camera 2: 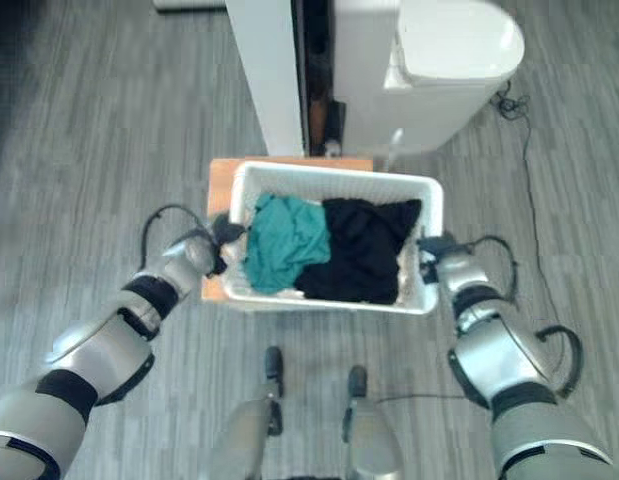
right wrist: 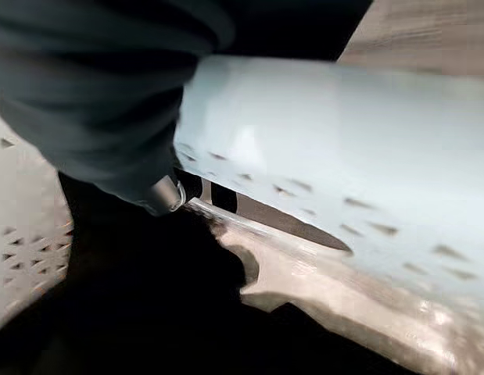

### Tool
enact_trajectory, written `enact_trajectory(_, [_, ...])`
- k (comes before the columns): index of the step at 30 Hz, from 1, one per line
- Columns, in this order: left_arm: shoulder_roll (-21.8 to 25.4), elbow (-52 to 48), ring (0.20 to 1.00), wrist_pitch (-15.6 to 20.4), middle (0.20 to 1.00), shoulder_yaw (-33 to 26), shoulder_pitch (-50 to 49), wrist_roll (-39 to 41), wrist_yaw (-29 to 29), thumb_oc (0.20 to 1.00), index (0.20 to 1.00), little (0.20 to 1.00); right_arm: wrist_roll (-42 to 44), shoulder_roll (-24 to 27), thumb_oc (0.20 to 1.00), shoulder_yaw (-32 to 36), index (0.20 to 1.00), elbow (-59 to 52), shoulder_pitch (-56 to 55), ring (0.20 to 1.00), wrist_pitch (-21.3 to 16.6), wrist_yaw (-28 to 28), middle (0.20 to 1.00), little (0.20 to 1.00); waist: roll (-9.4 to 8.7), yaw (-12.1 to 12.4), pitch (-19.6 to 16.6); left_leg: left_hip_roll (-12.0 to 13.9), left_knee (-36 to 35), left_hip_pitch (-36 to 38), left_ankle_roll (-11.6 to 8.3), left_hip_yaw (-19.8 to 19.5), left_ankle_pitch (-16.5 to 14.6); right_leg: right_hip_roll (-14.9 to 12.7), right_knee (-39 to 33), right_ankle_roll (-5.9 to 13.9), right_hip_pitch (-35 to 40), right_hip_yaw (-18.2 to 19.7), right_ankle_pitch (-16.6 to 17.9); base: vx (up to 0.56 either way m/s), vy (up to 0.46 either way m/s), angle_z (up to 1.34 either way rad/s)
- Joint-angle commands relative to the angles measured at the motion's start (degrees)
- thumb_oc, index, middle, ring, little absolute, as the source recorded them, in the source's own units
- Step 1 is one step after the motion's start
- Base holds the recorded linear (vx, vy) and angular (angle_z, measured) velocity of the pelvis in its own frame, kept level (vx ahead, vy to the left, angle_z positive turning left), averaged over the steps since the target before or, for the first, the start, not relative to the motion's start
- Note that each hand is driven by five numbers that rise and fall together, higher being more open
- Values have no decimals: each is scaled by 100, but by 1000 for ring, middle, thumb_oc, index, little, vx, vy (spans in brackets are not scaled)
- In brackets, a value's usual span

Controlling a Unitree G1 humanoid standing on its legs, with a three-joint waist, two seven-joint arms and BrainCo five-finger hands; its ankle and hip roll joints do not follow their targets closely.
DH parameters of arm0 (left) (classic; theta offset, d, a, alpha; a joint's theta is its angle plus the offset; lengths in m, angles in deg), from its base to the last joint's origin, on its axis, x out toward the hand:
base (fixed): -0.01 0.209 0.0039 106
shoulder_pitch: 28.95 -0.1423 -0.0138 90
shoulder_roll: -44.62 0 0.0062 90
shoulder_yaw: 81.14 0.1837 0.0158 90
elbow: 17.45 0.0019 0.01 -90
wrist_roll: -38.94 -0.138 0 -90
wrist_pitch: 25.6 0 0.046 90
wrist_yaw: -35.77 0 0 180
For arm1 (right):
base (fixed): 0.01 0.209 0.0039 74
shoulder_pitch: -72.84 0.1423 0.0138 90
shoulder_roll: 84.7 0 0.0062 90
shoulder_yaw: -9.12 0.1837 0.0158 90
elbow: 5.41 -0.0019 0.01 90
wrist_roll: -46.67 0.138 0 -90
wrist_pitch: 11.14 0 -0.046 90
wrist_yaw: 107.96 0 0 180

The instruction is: Grab the laundry basket,head to the washer,open it,put in the laundry and shut it.

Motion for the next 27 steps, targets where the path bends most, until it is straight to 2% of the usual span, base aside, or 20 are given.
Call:
enact_trajectory(1, [-133, 613, 200, 75, 200, 24, 180, -501, 90, 200, 200, 200, -19, 657, 200, 116, 200, 178, -58, 200, -203, -163, 200, 200, -131, -151, -851, 309, 573, 86, -303, -70, -852, -527, -98, 449, -422, 112, 603, 88, 106, -4])
enact_trajectory(5, [-212, 478, 200, 80, 200, 67, 83, -556, 164, 200, 200, 200, -46, 859, 200, 337, 200, 137, -364, 200, -184, -251, 200, 200, -128, -190, -962, 207, 627, 248, -226, -41, -980, -578, -38, 499, -324, 191, 572, 40, 101, -3])
enact_trajectory(6, [-389, 471, 200, 101, 200, 90, 38, -632, 192, 200, 200, 200, -80, 966, 200, 453, 200, 176, -519, 200, -174, -311, 200, 200, -128, -261, -1005, 110, 626, 390, -135, 26, -1080, -640, 15, 568, -302, 337, 631, -62, 203, -9])
enact_trajectory(7, [-530, 466, 200, 127, 200, 87, 55, -647, 194, 200, 200, 200, -25, 1071, 200, 541, 200, 170, -567, 200, -178, -327, 200, 200, -164, -361, -994, -4, 628, 408, -51, 119, -1139, -725, -38, 657, -386, 527, 899, -64, 205, -19])
enact_trajectory(8, [-538, 473, 200, 131, 200, 89, 59, -647, 193, 200, 200, 200, -24, 1076, 200, 545, 200, 169, -570, 200, -177, -328, 200, 200, -166, -338, -995, -8, 626, 411, -45, 140, -1141, -727, -41, 662, -395, 550, 906, -237, 180, -41])
enact_trajectory(9, [-649, 599, 200, 162, 200, 125, 213, -637, 159, 200, 200, 200, -19, 1138, 200, 471, 200, 306, -342, 200, -197, -336, 200, 200, -184, -420, -981, -92, 601, 341, -33, 370, -1150, -895, -234, 812, -608, 637, 1470, -173, 91, -53])
enact_trajectory(10, [-652, 609, 200, 167, 200, 120, 221, -636, 158, 200, 200, 200, -18, 1139, 200, 462, 200, 317, -326, 200, -200, -339, 200, 200, -179, -411, -986, -90, 604, 330, -32, 382, -1152, -892, -247, 813, -620, 648, 1483, -274, 108, -69])
enact_trajectory(11, [-664, 650, 200, 168, 200, 133, 298, -627, 146, 200, 200, 200, -9, 1143, 200, 420, 200, 388, -236, 200, -194, -343, 200, 200, -162, -436, -966, -68, 630, 260, -28, 528, -1134, -985, -312, 829, -752, 563, 1666, -180, 68, -61])
enact_trajectory(13, [-651, 683, 200, 168, 200, 161, 423, -614, 112, 200, 200, 200, 2, 1124, 200, 335, 200, 411, -163, 200, -196, -337, 200, 200, -88, -410, -899, 3, 689, 187, 36, 800, -1126, -1005, -124, 732, -771, 233, 1318, -266, 151, -79])
enact_trajectory(15, [-613, 673, 200, 137, 200, 190, 502, -586, 143, 200, 200, 200, 45, 1070, 200, 317, 200, 415, -195, 200, -187, -362, 200, 200, -30, -315, -886, 90, 812, 100, 152, 1126, -1130, -1023, 553, 528, -674, -228, 775, -239, 164, -99])
enact_trajectory(16, [-600, 699, 200, 111, 200, 164, 541, -537, 158, 200, 200, 200, 62, 1017, 200, 312, 200, 390, -242, 200, -189, -389, 200, 200, -19, -280, -920, 131, 837, 85, 209, 1300, -1095, -1009, 882, 449, -583, -417, 594, -116, 86, -62])
enact_trajectory(17, [-601, 699, 200, 111, 200, 167, 541, -536, 158, 200, 200, 200, 62, 1017, 200, 315, 200, 388, -246, 200, -189, -388, 200, 200, -28, -270, -916, 126, 845, 90, 208, 1310, -1104, -1017, 914, 450, -596, -401, 574, -113, 103, -77])
enact_trajectory(18, [-582, 833, 200, 88, 200, 140, 570, -467, 207, 200, 200, 200, 91, 923, 200, 312, 200, 376, -308, 200, -187, -418, 200, 200, -26, -224, -1028, 187, 839, 140, 234, 1525, -1234, -989, 1352, 385, -375, -580, 104, -153, 59, -117])
enact_trajectory(19, [-502, 949, 200, 75, 200, 99, 575, -394, 229, 200, 200, 200, 69, 827, 200, 247, 200, 412, -259, 200, -181, -460, 200, 200, -109, -115, -1186, 239, 838, 109, 231, 1859, -1175, -1021, 1250, 384, 27, -866, 4, -149, 61, -111])
enact_trajectory(20, [-498, 953, 200, 81, 200, 102, 571, -392, 229, 200, 200, 200, 69, 818, 200, 243, 200, 422, -255, 200, -186, -462, 200, 200, -118, -103, -1173, 240, 839, 135, 227, 1877, -1184, -1019, 1235, 387, 49, -851, 6, -180, -33, -168])
enact_trajectory(23, [-290, 1080, 200, 82, 200, 42, 605, -335, 218, 200, 200, 200, -19, 651, 200, 79, 200, 489, -177, 200, -150, -546, 200, 200, -250, 67, -1387, 424, 853, -30, 189, 2448, -1032, -985, 859, 389, 573, -1079, -21, -196, -106, -154])
enact_trajectory(25, [-100, 1200, 200, 100, 200, -80, 574, -277, 211, 200, 200, 200, -78, 528, 200, 17, 200, 459, -146, 200, -140, -569, 200, 200, -327, 145, -1475, 682, 909, -167, 69, 2780, -843, -872, 388, 381, 741, -1107, -136, -258, -286, -153])
enact_trajectory(26, [60, 1334, 200, 108, 200, -253, 584, -214, 171, 200, 200, 200, -129, 418, 200, -90, 200, 404, -45, 200, -137, -629, 200, 200, -355, 112, -1471, 1010, 924, -157, -99, 3091, -629, -806, 22, 372, 690, -1220, -148, -210, -282, -189])
enact_trajectory(27, [73, 1335, 200, 114, 200, -263, 581, -215, 172, 200, 200, 200, -128, 409, 200, -102, 200, 406, -32, 200, -135, -629, 200, 200, -348, 131, -1463, 1043, 934, -144, -121, 3117, -618, -779, -4, 355, 694, -1191, -134, -201, -304, -149])
